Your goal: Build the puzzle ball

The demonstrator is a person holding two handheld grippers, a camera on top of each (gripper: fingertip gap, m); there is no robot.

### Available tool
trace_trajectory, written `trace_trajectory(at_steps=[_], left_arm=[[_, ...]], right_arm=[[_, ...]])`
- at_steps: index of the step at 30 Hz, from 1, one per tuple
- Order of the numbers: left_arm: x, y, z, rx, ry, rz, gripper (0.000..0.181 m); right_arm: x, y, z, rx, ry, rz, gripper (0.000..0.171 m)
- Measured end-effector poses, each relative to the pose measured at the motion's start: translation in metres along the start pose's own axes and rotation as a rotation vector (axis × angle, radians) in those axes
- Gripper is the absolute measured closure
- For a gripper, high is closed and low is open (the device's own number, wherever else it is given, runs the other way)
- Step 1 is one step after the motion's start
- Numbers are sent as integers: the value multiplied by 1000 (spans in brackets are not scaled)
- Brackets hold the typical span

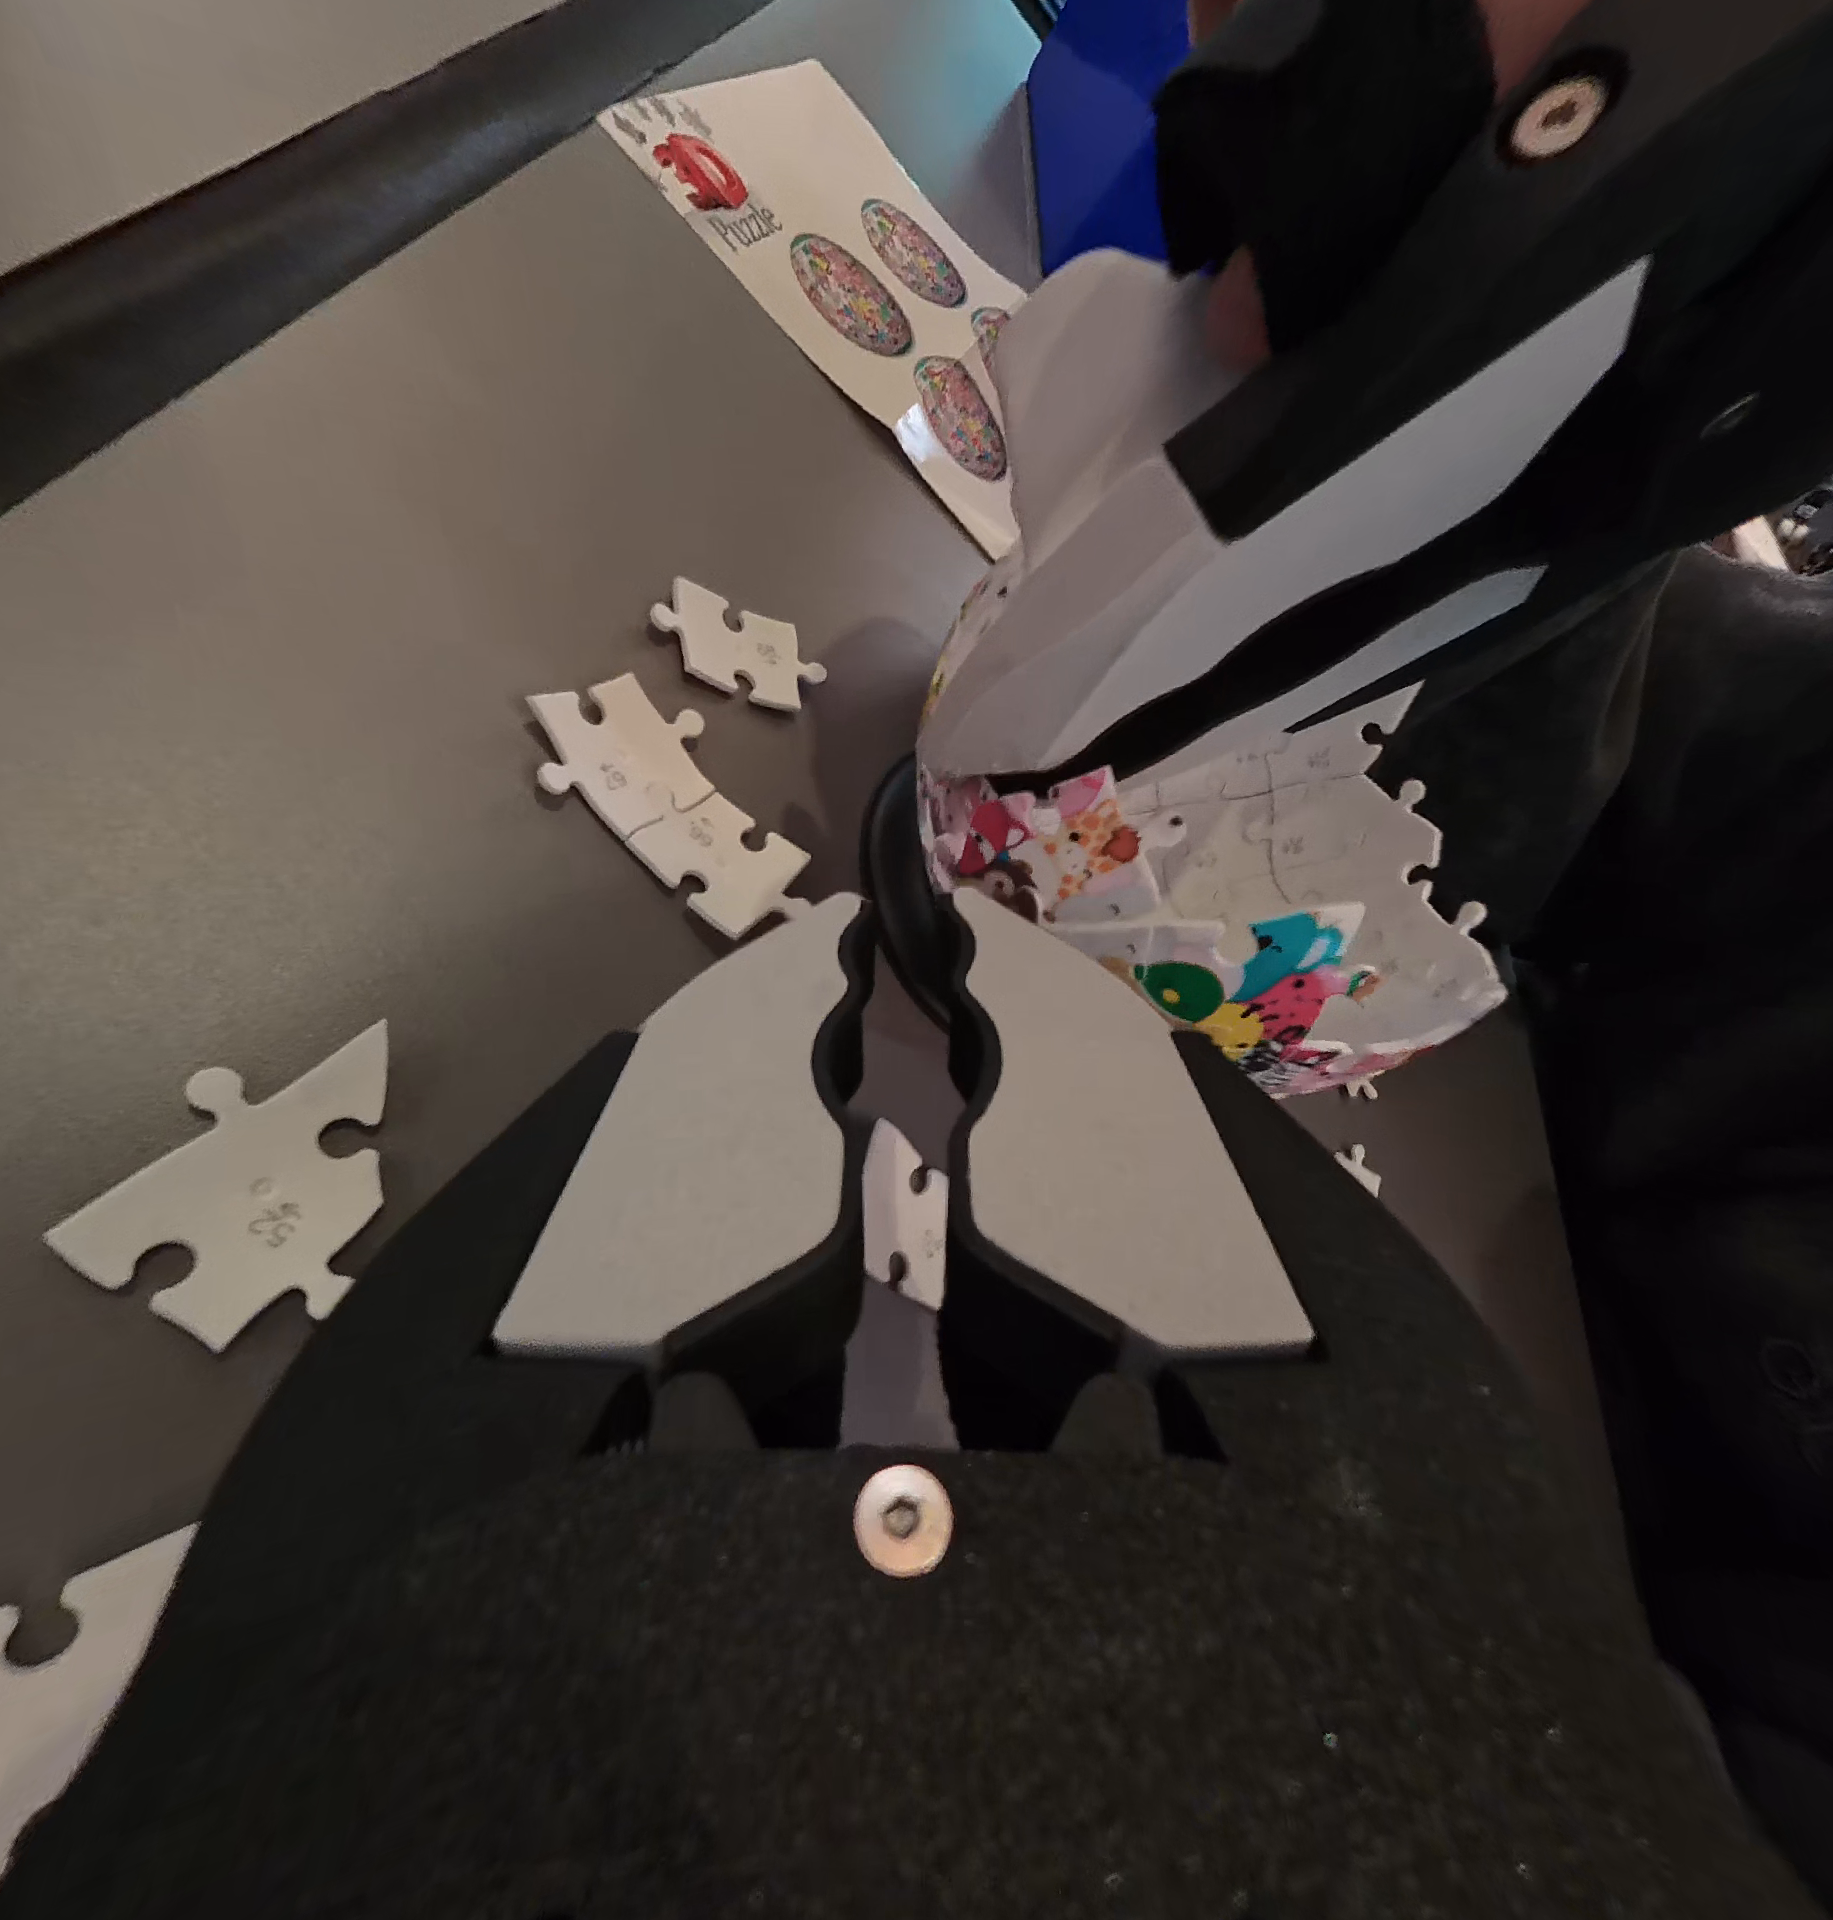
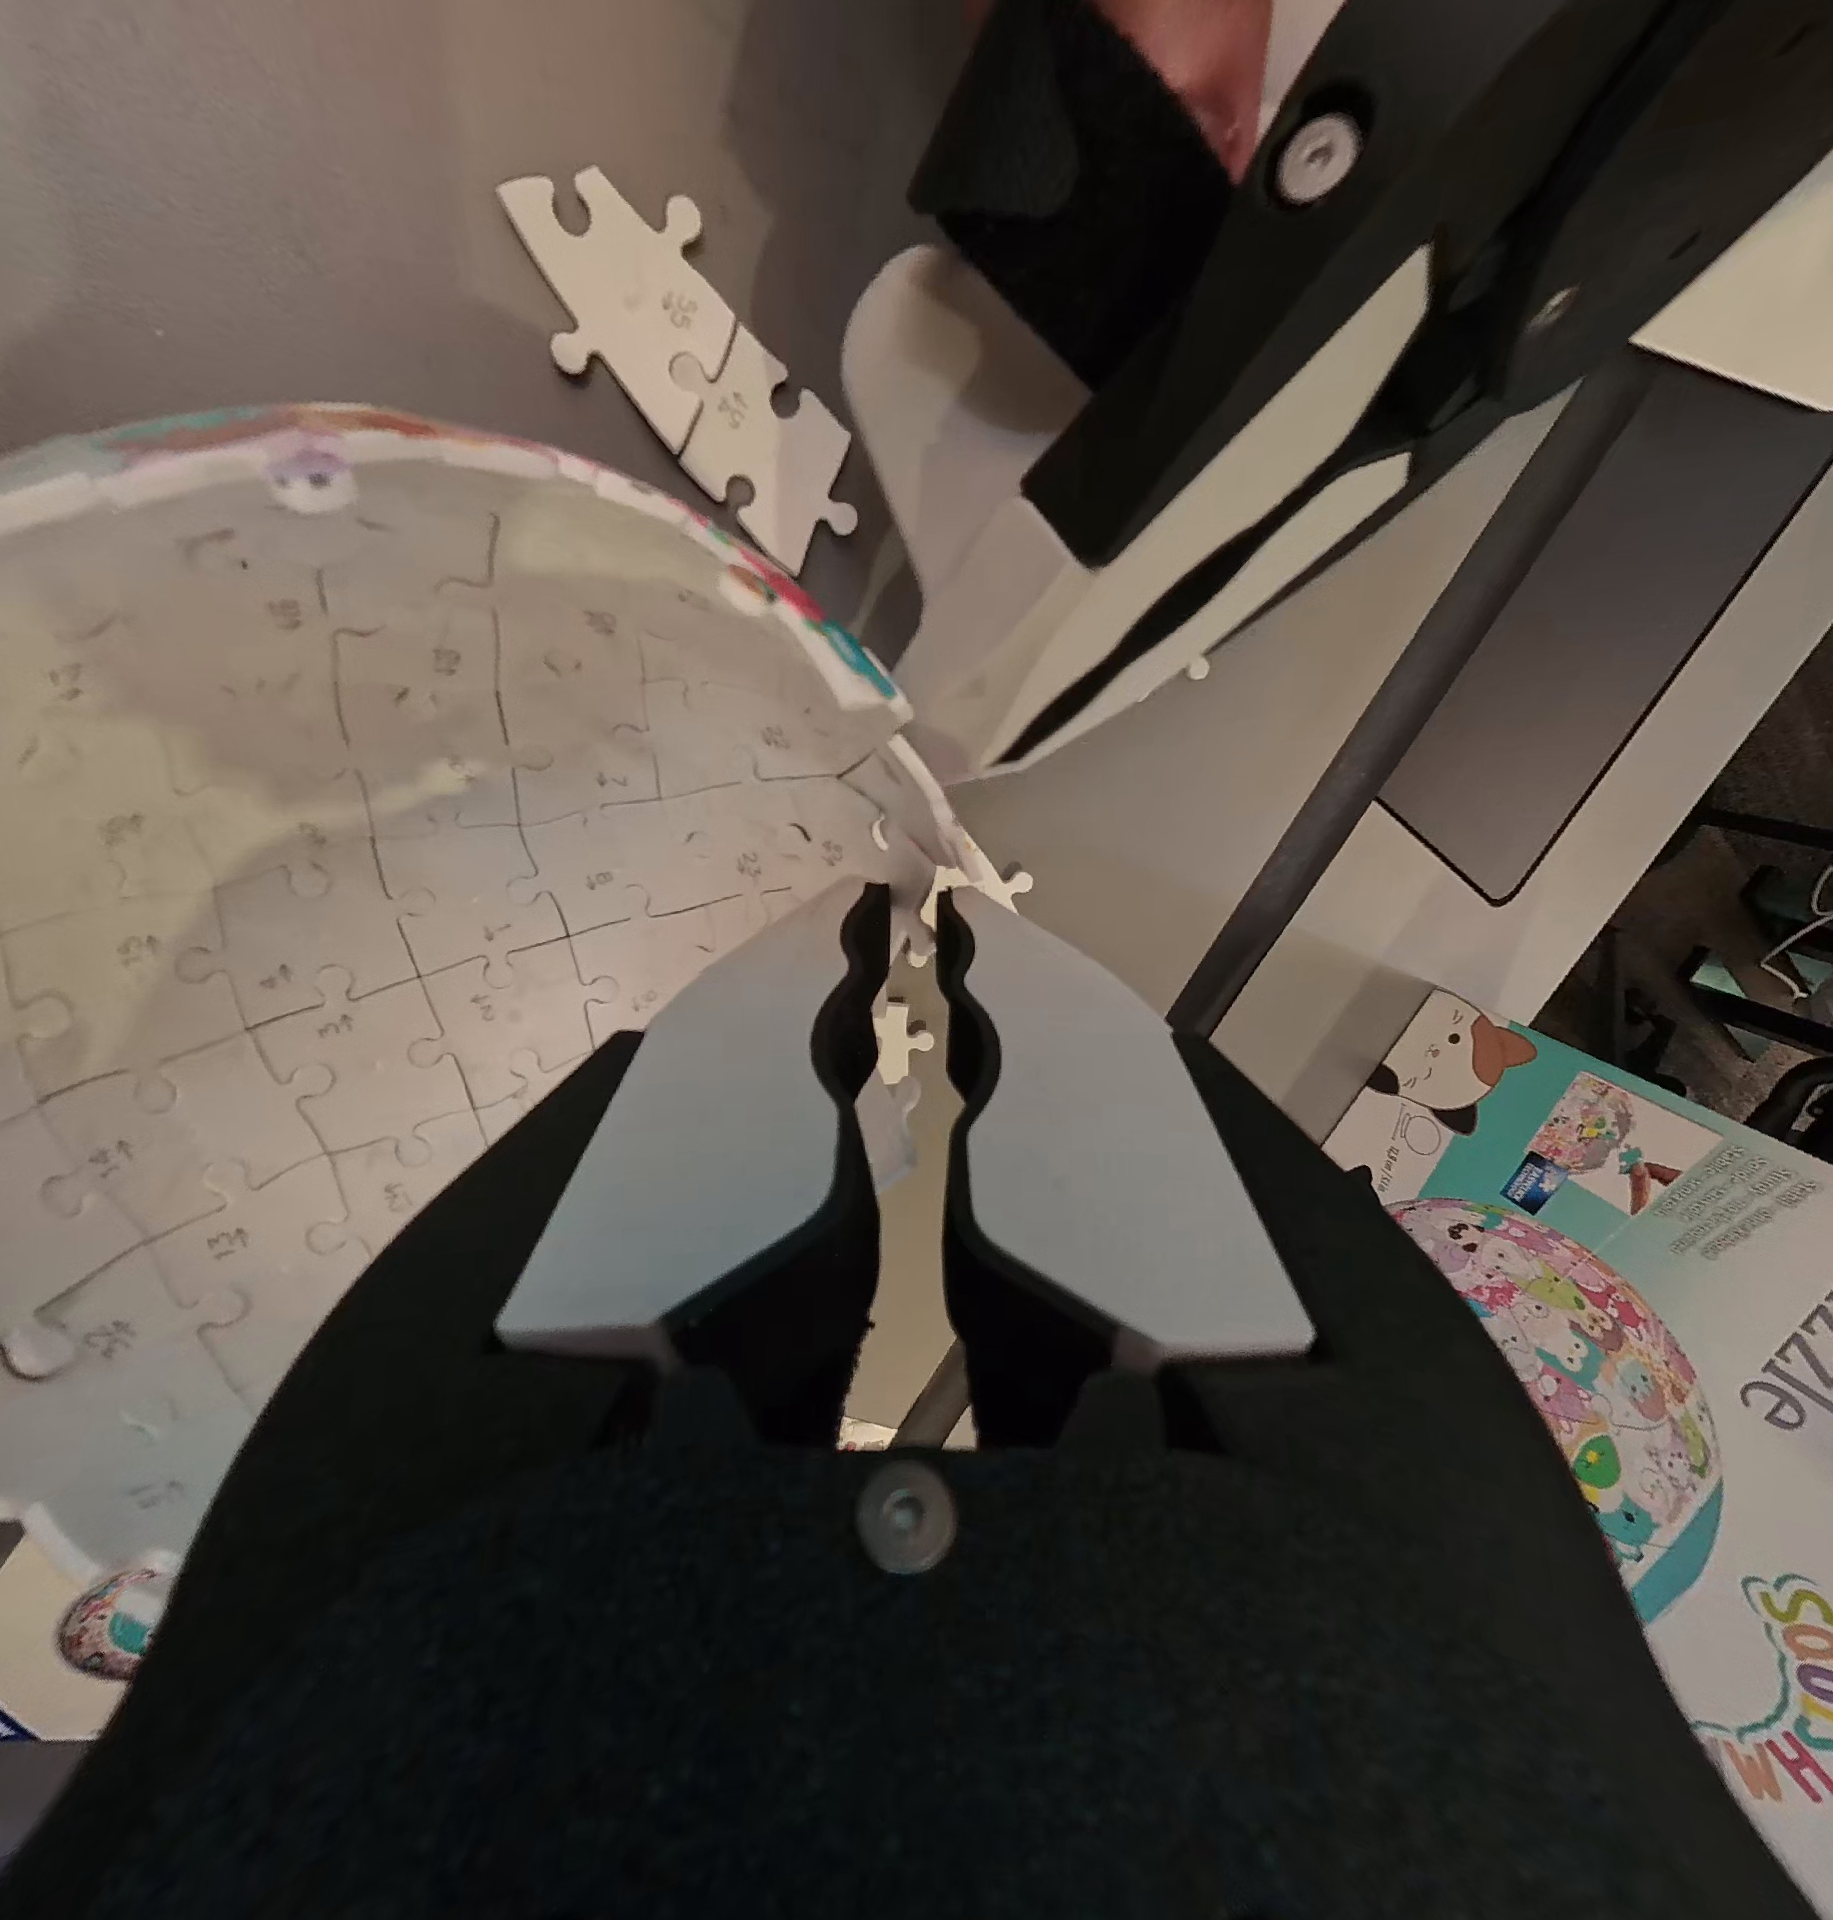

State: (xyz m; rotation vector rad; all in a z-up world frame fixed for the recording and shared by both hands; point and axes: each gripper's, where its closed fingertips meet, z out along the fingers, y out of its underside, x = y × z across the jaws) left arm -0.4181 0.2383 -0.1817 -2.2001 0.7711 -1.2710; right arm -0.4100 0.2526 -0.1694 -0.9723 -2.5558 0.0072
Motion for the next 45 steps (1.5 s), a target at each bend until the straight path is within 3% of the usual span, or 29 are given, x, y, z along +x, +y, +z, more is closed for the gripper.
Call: trace_trajectory(at_steps=[20, 30, 45], left_arm=[[-6, 9, 8, -45, -5, -37, 168], [-5, 8, 8, -39, -4, -31, 168], [-5, 3, 8, -24, 1, -14, 169]], right_arm=[[1, 1, -1, -5, 7, 23, 161], [-1, 0, 0, -3, -19, 49, 148], [2, -3, 3, -4, -17, 38, 160]])
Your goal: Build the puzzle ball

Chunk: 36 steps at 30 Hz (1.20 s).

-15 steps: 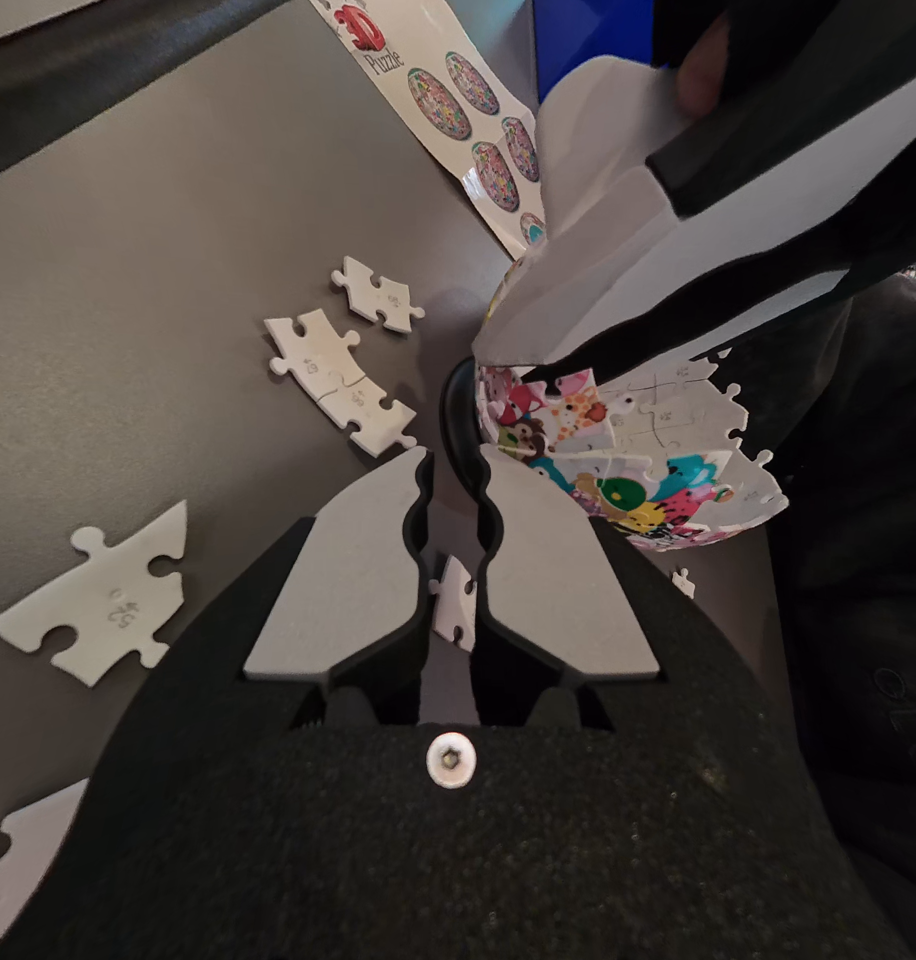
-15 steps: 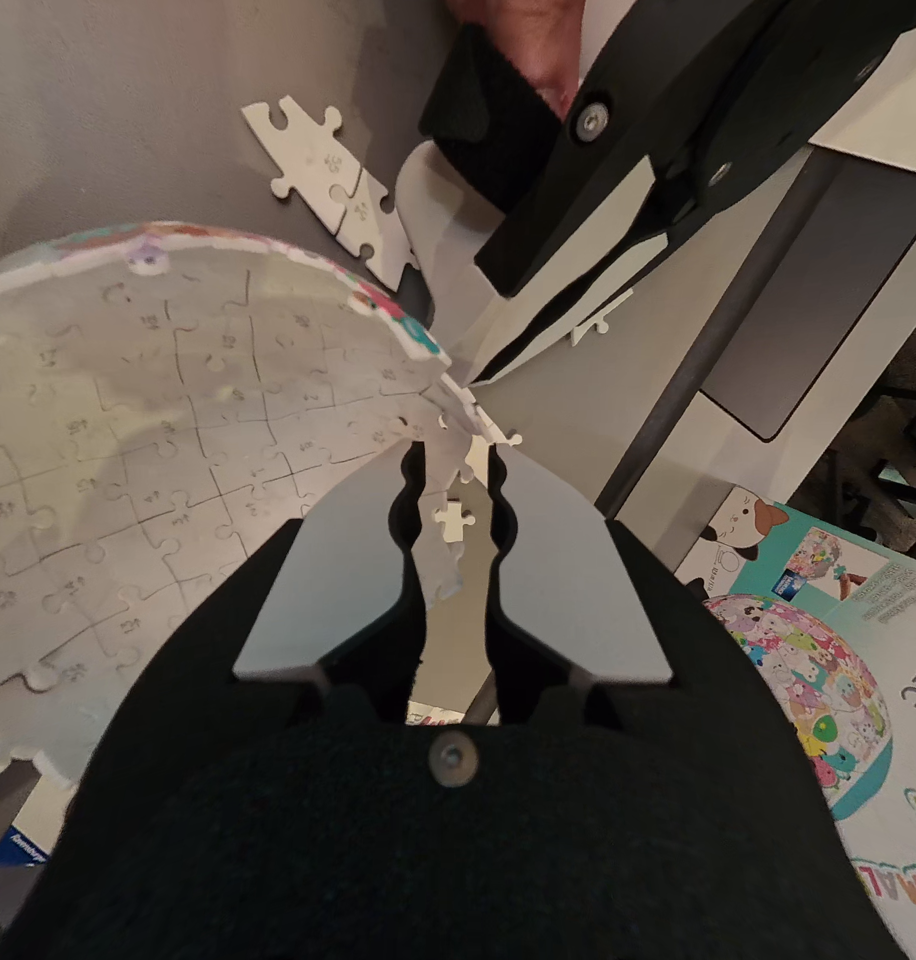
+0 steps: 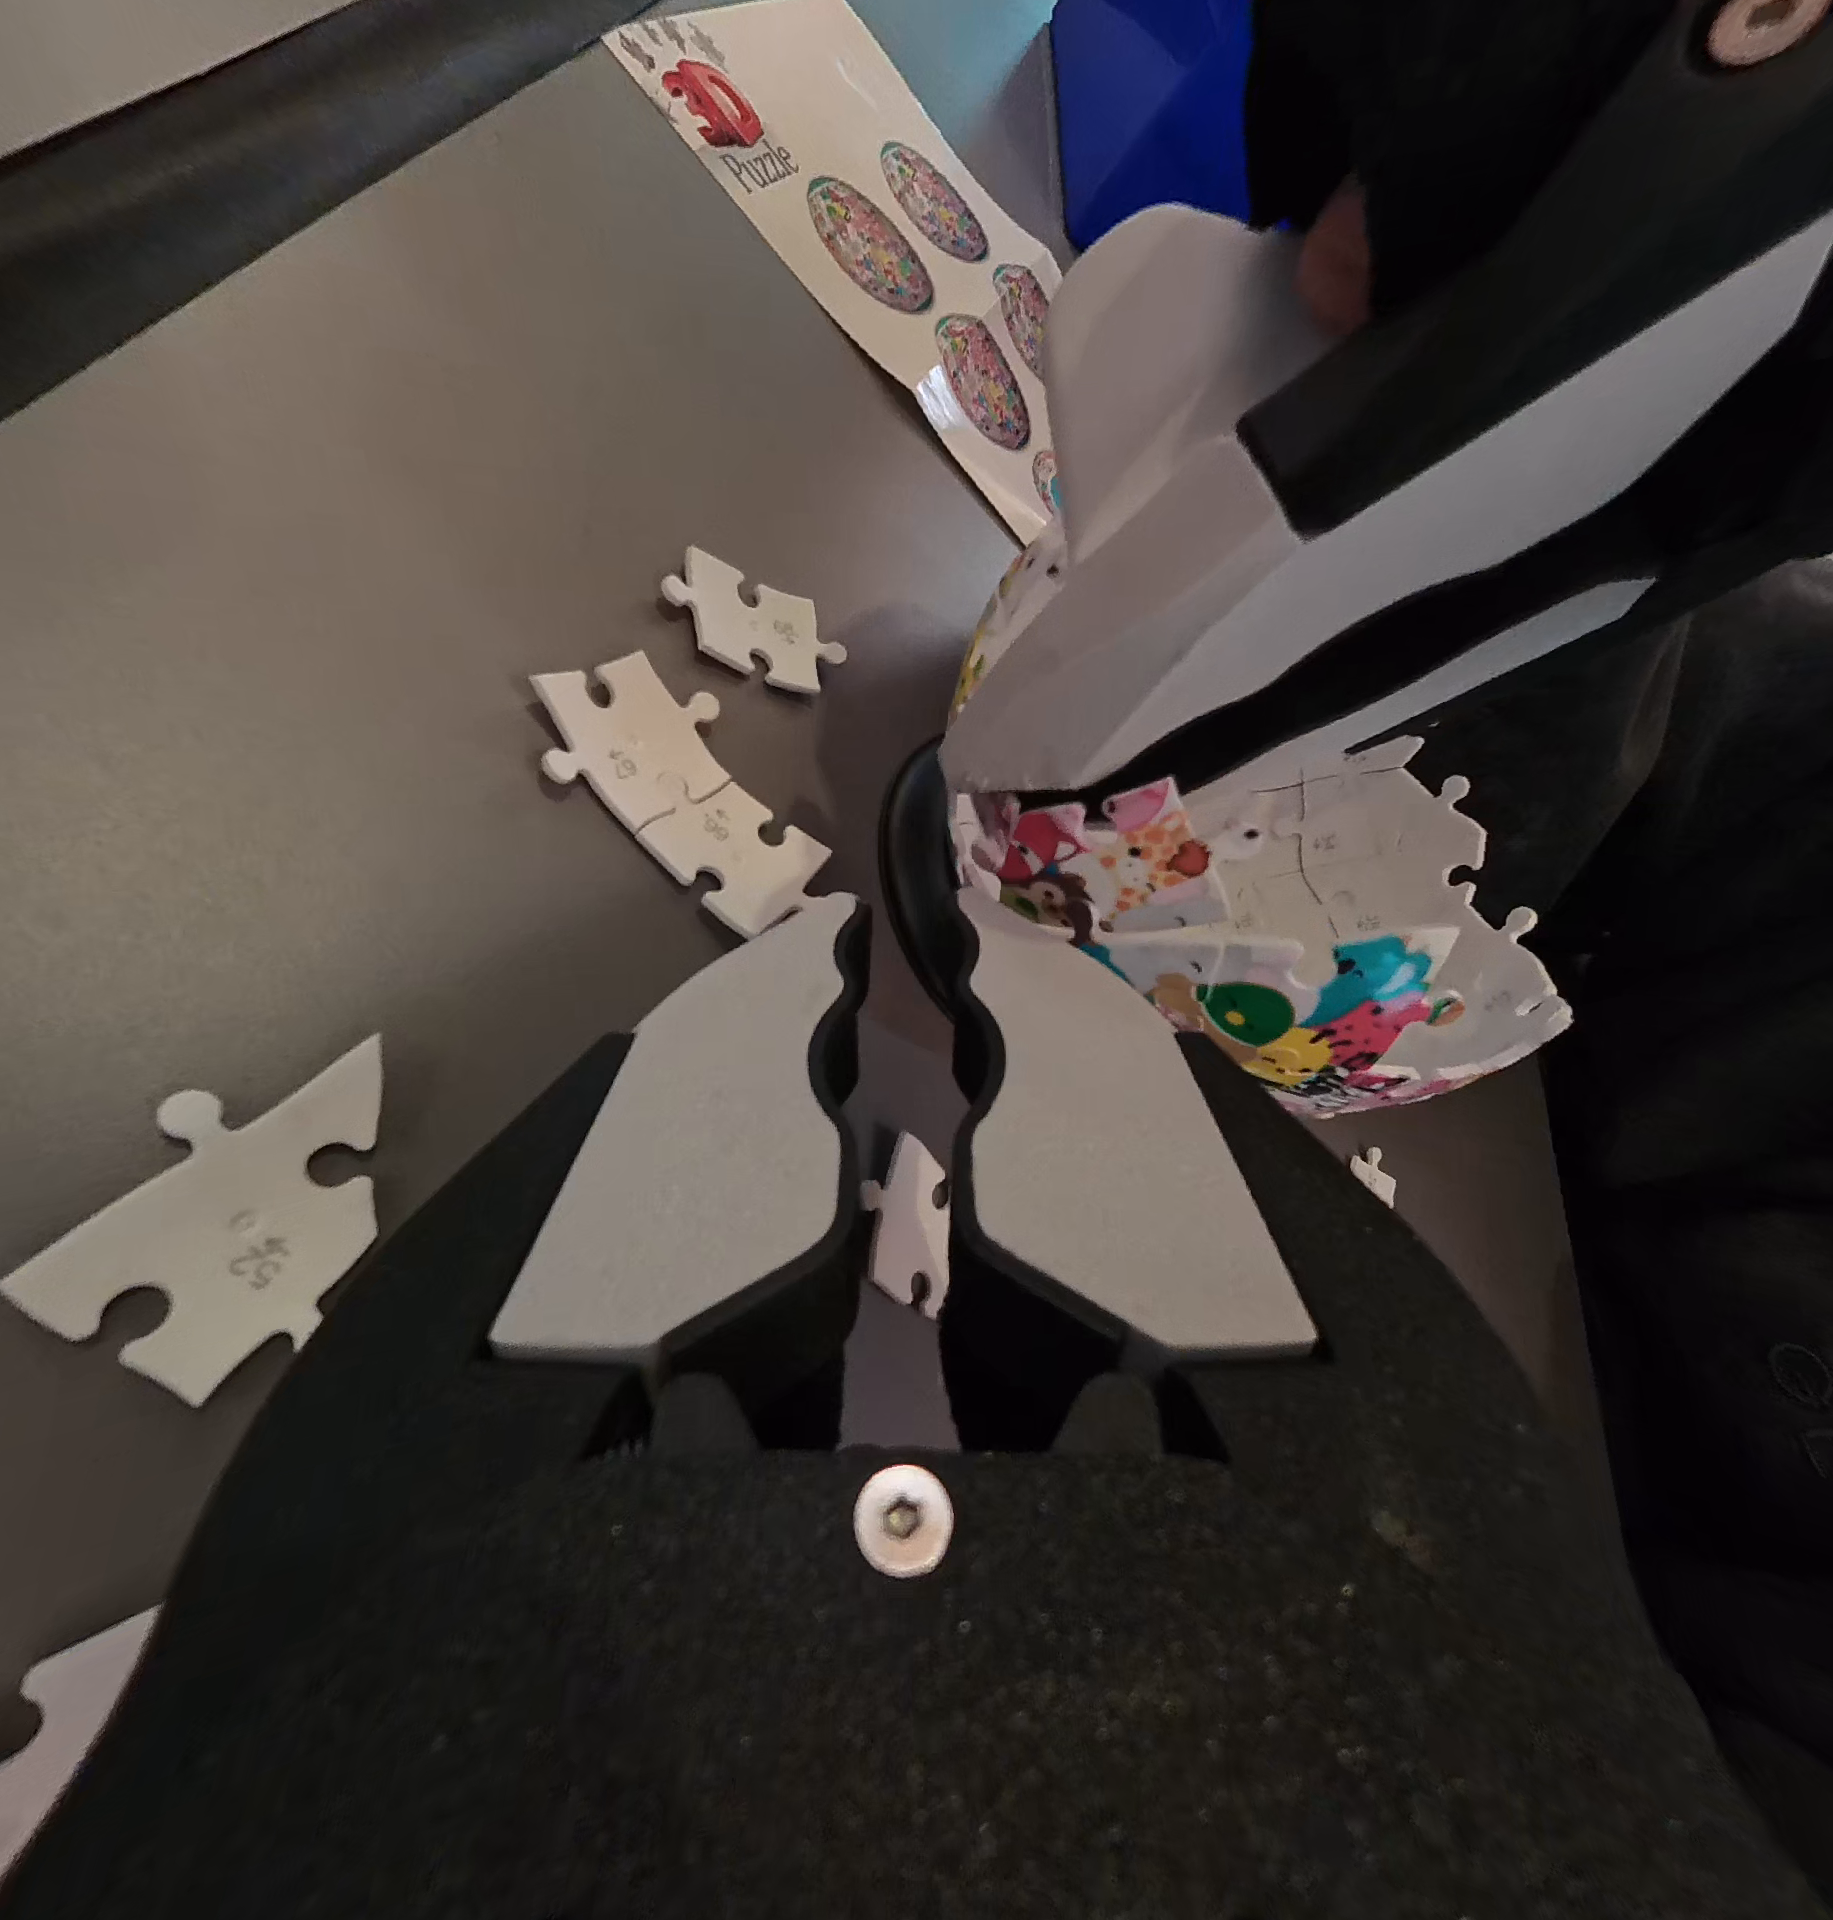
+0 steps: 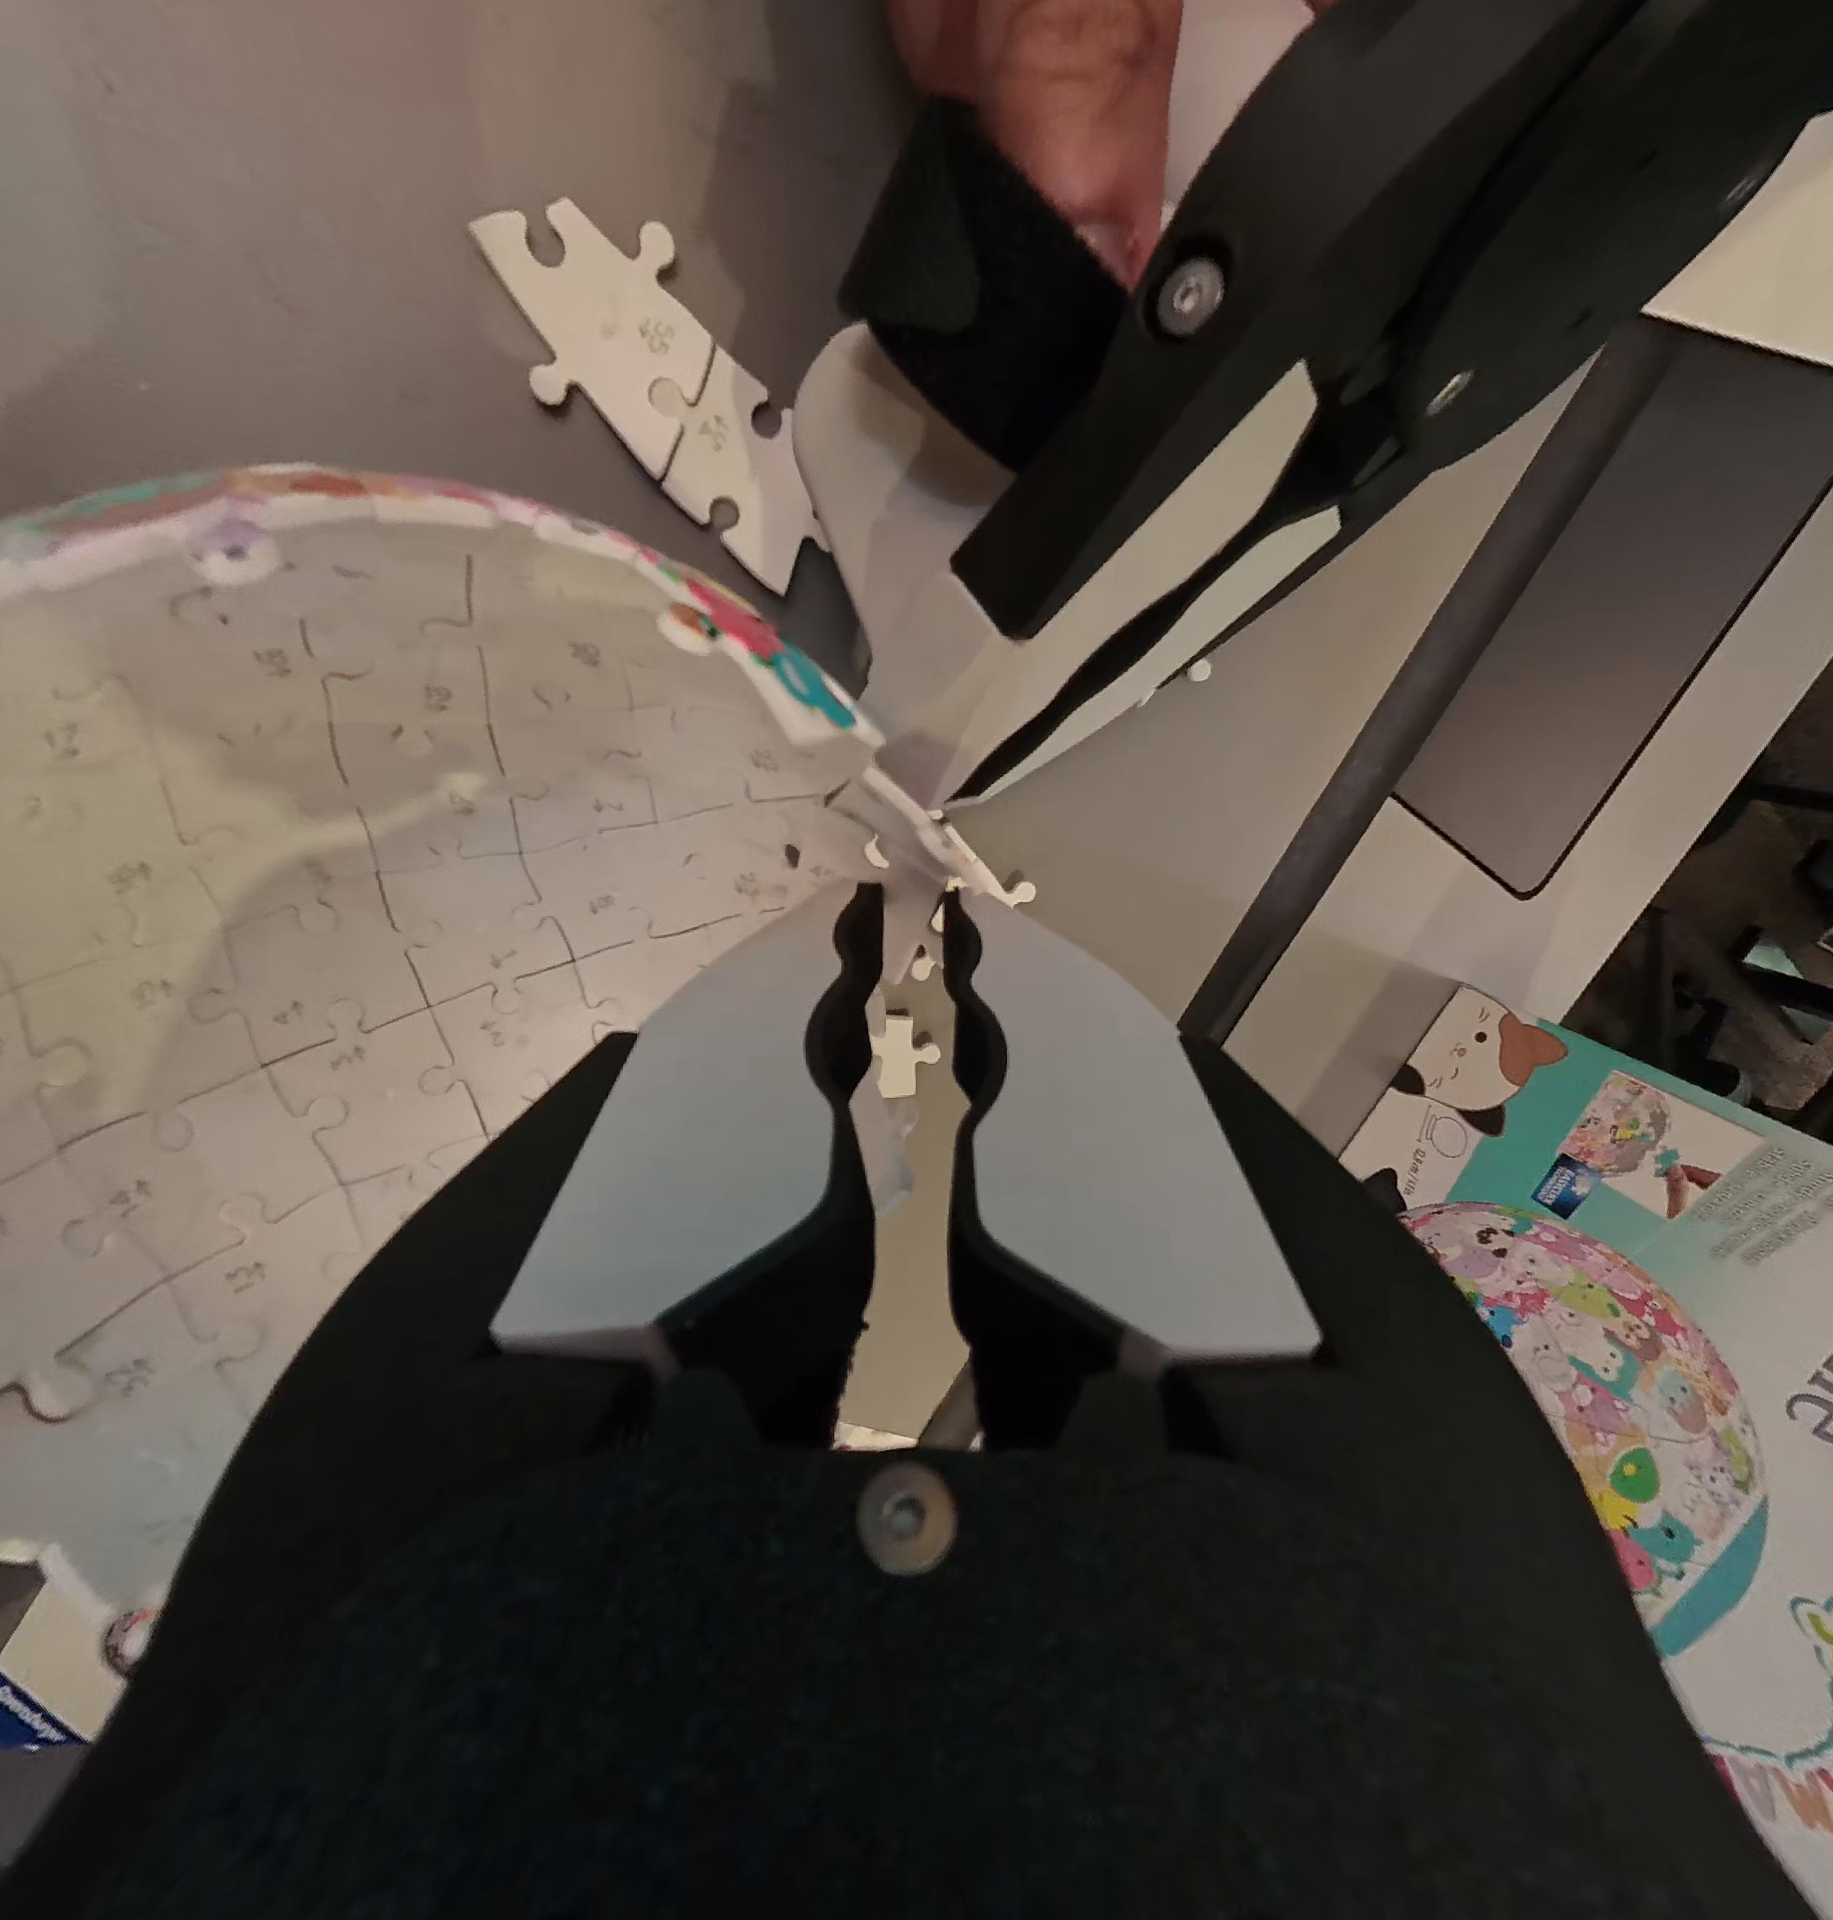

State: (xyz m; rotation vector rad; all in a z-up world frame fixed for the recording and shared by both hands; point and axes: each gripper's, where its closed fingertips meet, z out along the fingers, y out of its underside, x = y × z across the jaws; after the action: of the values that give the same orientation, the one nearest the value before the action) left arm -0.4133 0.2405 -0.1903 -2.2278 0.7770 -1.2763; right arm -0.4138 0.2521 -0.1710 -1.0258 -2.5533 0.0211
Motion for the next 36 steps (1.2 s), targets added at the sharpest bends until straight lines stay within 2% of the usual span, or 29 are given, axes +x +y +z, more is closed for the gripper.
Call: trace_trajectory(at_steps=[20, 24, 26, 28, 30, 36], left_arm=[[0, 0, 0, -3, 16, -14, 169], [0, 0, 1, -4, 17, -15, 168], [-1, 0, 1, -3, 16, -15, 168], [-1, -1, 1, -1, 15, -12, 168], [-1, -2, 1, 0, 13, -10, 168], [-3, -6, 2, 17, 7, 4, 169]], right_arm=[[0, -1, -5, 38, -7, 33, 151], [4, 2, -21, 42, 28, 50, 149], [5, -2, -37, 72, 55, 51, 153], [-5, -10, -49, 117, 26, 31, 171], [-16, -13, -48, 104, -7, 3, 171], [-23, 6, -14, -78, -72, 18, 171]])
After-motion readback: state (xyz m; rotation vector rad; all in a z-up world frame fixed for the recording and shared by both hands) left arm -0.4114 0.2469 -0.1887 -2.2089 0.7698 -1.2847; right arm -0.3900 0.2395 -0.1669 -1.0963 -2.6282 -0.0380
